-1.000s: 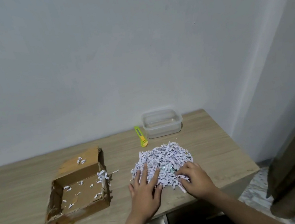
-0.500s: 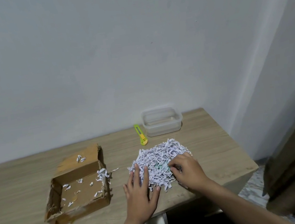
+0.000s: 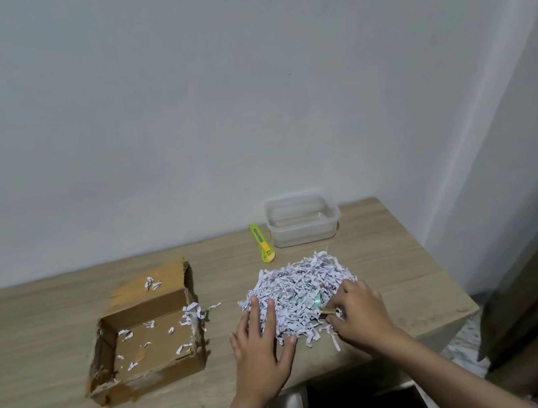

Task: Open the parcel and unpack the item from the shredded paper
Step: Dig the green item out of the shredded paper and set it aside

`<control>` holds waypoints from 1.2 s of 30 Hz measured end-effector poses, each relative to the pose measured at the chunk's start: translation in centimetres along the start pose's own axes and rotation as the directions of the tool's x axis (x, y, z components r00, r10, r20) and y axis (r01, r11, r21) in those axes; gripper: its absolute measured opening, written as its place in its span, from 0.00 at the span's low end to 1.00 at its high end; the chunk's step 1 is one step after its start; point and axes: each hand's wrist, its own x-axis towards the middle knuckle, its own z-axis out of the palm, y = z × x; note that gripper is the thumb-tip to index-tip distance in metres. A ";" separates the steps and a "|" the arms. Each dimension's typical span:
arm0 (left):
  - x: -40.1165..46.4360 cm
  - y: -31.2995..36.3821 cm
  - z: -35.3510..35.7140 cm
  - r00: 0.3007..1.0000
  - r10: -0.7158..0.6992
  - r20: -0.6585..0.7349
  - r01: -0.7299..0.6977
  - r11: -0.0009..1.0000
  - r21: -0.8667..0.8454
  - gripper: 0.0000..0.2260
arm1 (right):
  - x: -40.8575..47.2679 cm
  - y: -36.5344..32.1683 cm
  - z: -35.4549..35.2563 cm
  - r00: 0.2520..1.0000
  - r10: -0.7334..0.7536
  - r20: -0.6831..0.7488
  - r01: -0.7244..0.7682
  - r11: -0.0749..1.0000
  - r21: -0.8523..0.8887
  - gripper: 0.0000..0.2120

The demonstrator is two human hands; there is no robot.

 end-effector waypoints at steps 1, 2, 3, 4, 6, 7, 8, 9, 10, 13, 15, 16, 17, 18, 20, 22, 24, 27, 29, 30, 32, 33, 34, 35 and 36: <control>0.0 0.0 0.0 1.000 -0.003 0.004 0.003 1.000 0.000 0.31 | 0.0 -0.1 0.0 1.000 0.016 -0.016 -0.016 0.999 0.047 0.09; 0.0 0.0 -0.1 1.000 -0.003 0.004 0.003 1.000 0.000 0.31 | 0.0 -0.2 -0.2 0.999 0.038 -0.025 -0.036 0.994 0.101 0.08; 0.0 0.0 -0.2 1.000 -0.004 0.006 0.004 1.000 0.000 0.31 | 0.0 -0.3 -0.4 0.998 0.058 -0.029 -0.053 0.987 0.149 0.05; 0.0 0.1 -0.2 1.000 -0.007 0.011 0.007 1.000 0.003 0.31 | 0.0 -0.3 -0.6 0.997 0.072 -0.027 -0.065 0.980 0.188 0.03; 0.0 0.1 -0.3 1.000 -0.010 0.019 0.010 1.000 0.007 0.31 | -0.1 -0.5 -1.1 0.996 0.087 -0.021 -0.079 0.961 0.266 0.04; 0.0 0.1 -0.3 1.000 -0.012 0.022 0.012 1.000 0.007 0.31 | -0.1 -0.5 -1.3 0.995 0.095 -0.027 -0.081 0.944 0.320 0.05; 0.0 0.1 -0.3 1.000 -0.014 0.025 0.014 1.000 0.007 0.31 | 0.0 -0.6 -1.5 0.994 0.104 -0.039 -0.081 0.919 0.387 0.05; 0.0 0.1 -0.3 0.999 -0.015 0.028 0.015 1.000 0.006 0.31 | 0.1 -0.8 -1.8 0.993 0.111 -0.046 -0.077 0.882 0.465 0.05; 0.1 0.1 -0.3 0.999 -0.016 0.030 0.016 1.000 0.004 0.31 | 0.1 -1.0 -2.1 0.992 0.116 -0.043 -0.074 0.835 0.545 0.06; 0.1 0.1 -0.3 0.999 -0.021 0.049 0.021 1.000 0.004 0.31 | 0.3 -1.4 -3.0 0.993 0.114 -0.012 -0.075 0.731 0.679 0.10; 0.1 0.0 -0.4 0.998 -0.023 0.058 0.022 1.000 0.005 0.30 | 0.3 -1.7 -3.6 0.994 0.108 0.008 -0.082 0.697 0.712 0.11; 0.0 0.0 -0.4 0.998 -0.022 0.057 0.022 1.000 0.002 0.30 | 0.3 -1.8 -3.9 0.994 0.105 0.016 -0.083 0.680 0.728 0.11; 0.1 0.1 -0.5 0.998 -0.020 0.055 0.020 1.000 0.003 0.30 | 0.2 -1.9 -4.2 0.995 0.101 0.019 -0.082 0.667 0.741 0.11; 0.1 0.0 -0.5 0.998 -0.019 0.056 0.018 1.000 0.008 0.30 | 0.2 -2.0 -4.3 0.995 0.100 0.020 -0.081 0.654 0.752 0.12; 0.1 0.0 -0.5 0.998 -0.016 0.064 0.015 1.000 0.014 0.30 | 0.2 -2.2 -4.8 0.994 0.106 0.024 -0.087 0.632 0.770 0.12; 0.1 0.0 -0.5 0.998 -0.015 0.061 0.014 1.000 0.003 0.30 | 0.1 -2.3 -5.3 0.993 0.113 0.034 -0.097 0.619 0.780 0.13; 0.1 0.0 -0.5 0.998 -0.015 0.062 0.015 1.000 -0.002 0.30 | 0.0 -2.4 -5.9 0.993 0.117 0.035 -0.098 0.601 0.793 0.13; 0.1 0.0 -0.6 0.998 -0.017 0.067 0.017 1.000 -0.001 0.30 | -0.2 -2.4 -6.9 0.992 0.126 0.027 -0.096 0.583 0.807 0.13; 0.1 0.1 -0.7 0.997 -0.018 0.070 0.019 1.000 -0.008 0.30 | -0.5 -2.4 -7.6 0.992 0.128 0.016 -0.086 0.563 0.822 0.11; 0.1 0.2 -0.7 0.997 -0.018 0.072 0.019 1.000 -0.009 0.30 | -0.5 -2.5 -7.9 0.992 0.127 0.010 -0.080 0.558 0.826 0.10; 0.1 0.2 -0.8 0.997 -0.021 0.076 0.021 1.000 -0.010 0.30 | -0.7 -2.6 -8.5 0.992 0.122 -0.001 -0.069 0.563 0.823 0.09; 0.1 0.2 -0.8 0.997 -0.022 0.081 0.023 1.000 -0.011 0.30 | -0.8 -2.7 -8.7 0.993 0.119 -0.005 -0.065 0.576 0.815 0.09; 0.1 0.2 -0.8 0.996 -0.023 0.084 0.024 1.000 -0.012 0.30 | -0.9 -2.7 -9.0 0.993 0.117 -0.010 -0.062 0.598 0.799 0.08; 0.0 0.2 -0.8 0.996 -0.022 0.085 0.023 1.000 -0.013 0.30 | -1.0 -2.8 -9.3 0.993 0.117 -0.016 -0.061 0.622 0.780 0.08; 0.0 0.2 -0.9 0.996 -0.020 0.085 0.021 1.000 -0.013 0.30 | -1.0 -2.8 -9.6 0.993 0.119 -0.022 -0.060 0.643 0.764 0.08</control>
